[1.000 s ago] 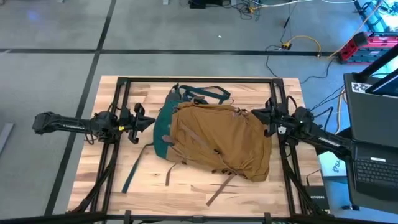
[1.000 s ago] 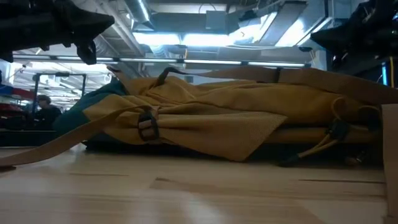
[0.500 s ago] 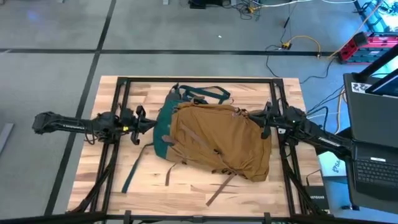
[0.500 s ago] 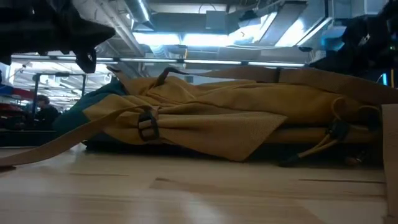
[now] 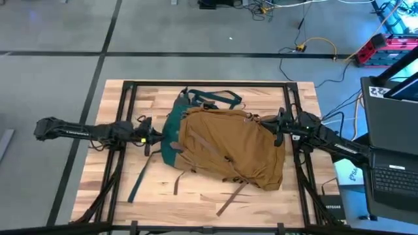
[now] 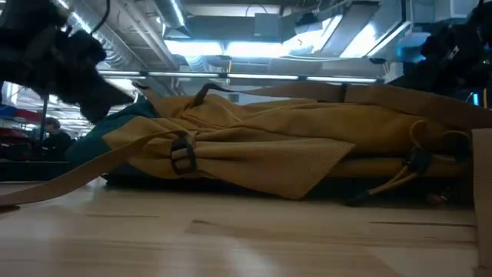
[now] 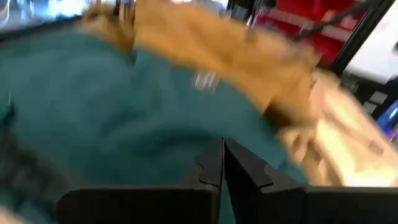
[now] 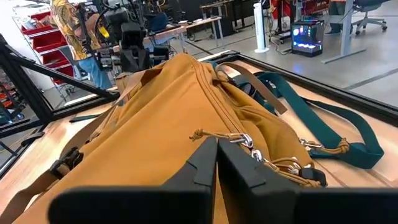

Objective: Unpack backpack
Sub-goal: Return to Home Position

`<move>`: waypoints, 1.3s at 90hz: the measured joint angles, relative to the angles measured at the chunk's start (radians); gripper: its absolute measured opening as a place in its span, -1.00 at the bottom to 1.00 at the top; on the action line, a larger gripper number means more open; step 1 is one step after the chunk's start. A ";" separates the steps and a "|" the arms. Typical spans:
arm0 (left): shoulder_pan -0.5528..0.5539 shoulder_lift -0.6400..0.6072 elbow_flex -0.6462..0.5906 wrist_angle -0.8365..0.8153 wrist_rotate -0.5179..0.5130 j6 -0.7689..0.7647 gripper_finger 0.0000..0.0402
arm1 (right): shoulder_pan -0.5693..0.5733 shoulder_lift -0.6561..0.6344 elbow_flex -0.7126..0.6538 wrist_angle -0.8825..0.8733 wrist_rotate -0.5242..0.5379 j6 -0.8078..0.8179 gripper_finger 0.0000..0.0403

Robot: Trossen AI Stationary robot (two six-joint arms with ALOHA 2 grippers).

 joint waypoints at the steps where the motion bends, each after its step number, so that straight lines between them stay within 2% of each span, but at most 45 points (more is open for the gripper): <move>1: 0.000 0.000 0.000 -0.009 0.000 0.000 -1.00 | 0.000 0.000 0.000 0.000 0.000 0.000 -1.00; 13: 0.000 0.002 0.000 -0.111 0.003 0.001 -1.00 | 0.000 0.000 0.000 -0.001 -0.002 0.000 -1.00; 117: 0.000 0.008 0.000 -0.116 0.006 0.001 -1.00 | 0.000 0.000 0.000 -0.002 -0.001 0.000 -1.00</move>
